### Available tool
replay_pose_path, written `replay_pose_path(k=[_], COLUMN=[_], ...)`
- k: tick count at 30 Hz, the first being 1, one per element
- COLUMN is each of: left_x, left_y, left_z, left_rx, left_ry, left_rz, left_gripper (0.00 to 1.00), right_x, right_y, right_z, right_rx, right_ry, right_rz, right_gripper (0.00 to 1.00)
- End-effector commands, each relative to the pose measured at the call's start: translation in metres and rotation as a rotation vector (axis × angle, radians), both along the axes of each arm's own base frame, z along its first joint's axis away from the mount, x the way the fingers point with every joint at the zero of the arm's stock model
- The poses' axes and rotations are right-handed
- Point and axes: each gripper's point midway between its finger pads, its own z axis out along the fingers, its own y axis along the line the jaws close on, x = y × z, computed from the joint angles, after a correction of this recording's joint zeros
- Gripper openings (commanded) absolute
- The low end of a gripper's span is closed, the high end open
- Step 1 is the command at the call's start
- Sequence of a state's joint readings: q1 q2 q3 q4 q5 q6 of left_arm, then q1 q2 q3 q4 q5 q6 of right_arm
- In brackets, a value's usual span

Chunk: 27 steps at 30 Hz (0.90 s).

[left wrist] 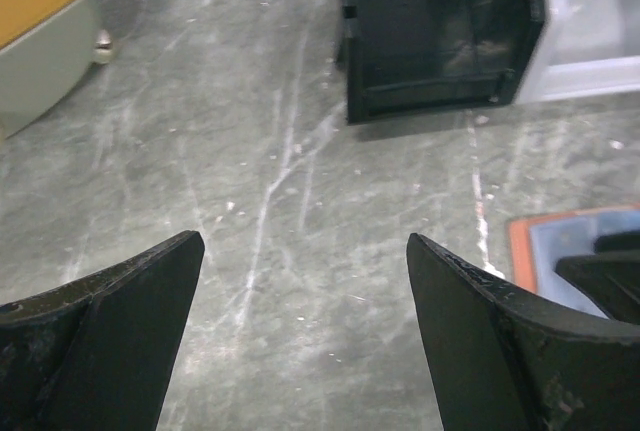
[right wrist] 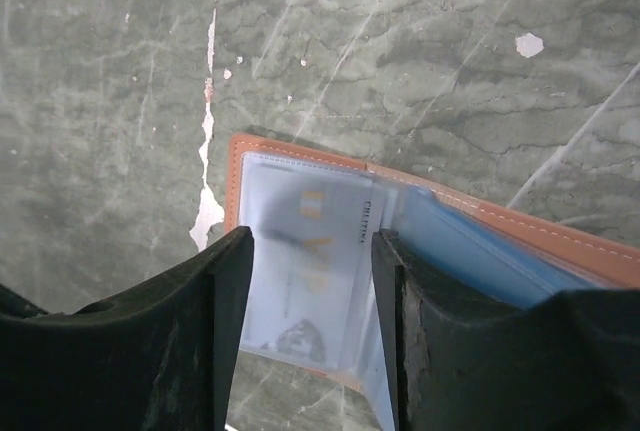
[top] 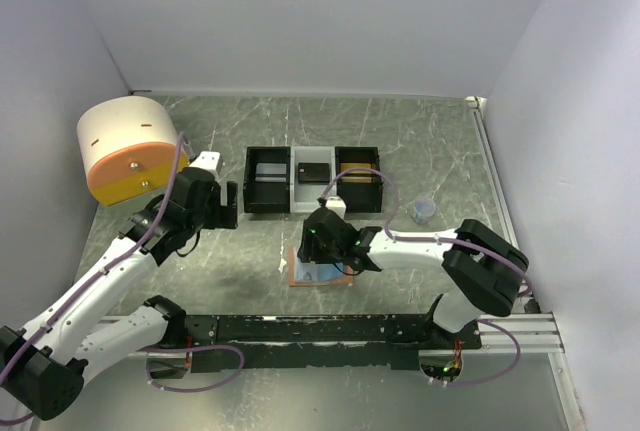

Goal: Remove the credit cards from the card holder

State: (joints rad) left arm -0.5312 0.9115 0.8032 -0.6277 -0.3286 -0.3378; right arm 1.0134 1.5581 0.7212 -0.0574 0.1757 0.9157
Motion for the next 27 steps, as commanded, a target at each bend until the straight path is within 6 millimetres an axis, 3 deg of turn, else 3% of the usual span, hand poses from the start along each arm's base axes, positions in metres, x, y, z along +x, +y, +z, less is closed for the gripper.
replay_pose_path(k=[1,5,11,17,24,27], left_x=[-0.006,-0.013,-0.011,-0.009,-0.012,-0.012], left_y=[-0.037,-0.056,-0.035,-0.023,-0.018,-0.019], left_z=[0.011,0.018,0.019,0.020,0.022,0.021], left_rx=[-0.178,-0.313,-0.242,-0.218,-0.220,-0.223], left_ry=[-0.004,-0.027,-0.032,-0.050,-0.062,-0.058], left_rz=[-0.136,-0.185,-0.090,-0.025,-0.003,-0.008], left_gripper=[0.94,0.93,0.94,0.93,0.94,0.94], right_x=[-0.023,-0.017,-0.009,-0.011,-0.020,-0.018], right_y=[-0.009,-0.006,-0.026,-0.033,-0.013,-0.018], right_z=[-0.026,-0.022,-0.033,-0.041,-0.040,-0.040], right_rx=[0.044,0.015,-0.231,-0.402,-0.281,-0.310], right_ry=[0.131,0.106,0.056,0.020,0.038,0.036], right_rz=[0.031,0.044,-0.018,-0.048,0.002,-0.011], right_gripper=[0.51,0.60,0.73,0.72,0.59,0.55])
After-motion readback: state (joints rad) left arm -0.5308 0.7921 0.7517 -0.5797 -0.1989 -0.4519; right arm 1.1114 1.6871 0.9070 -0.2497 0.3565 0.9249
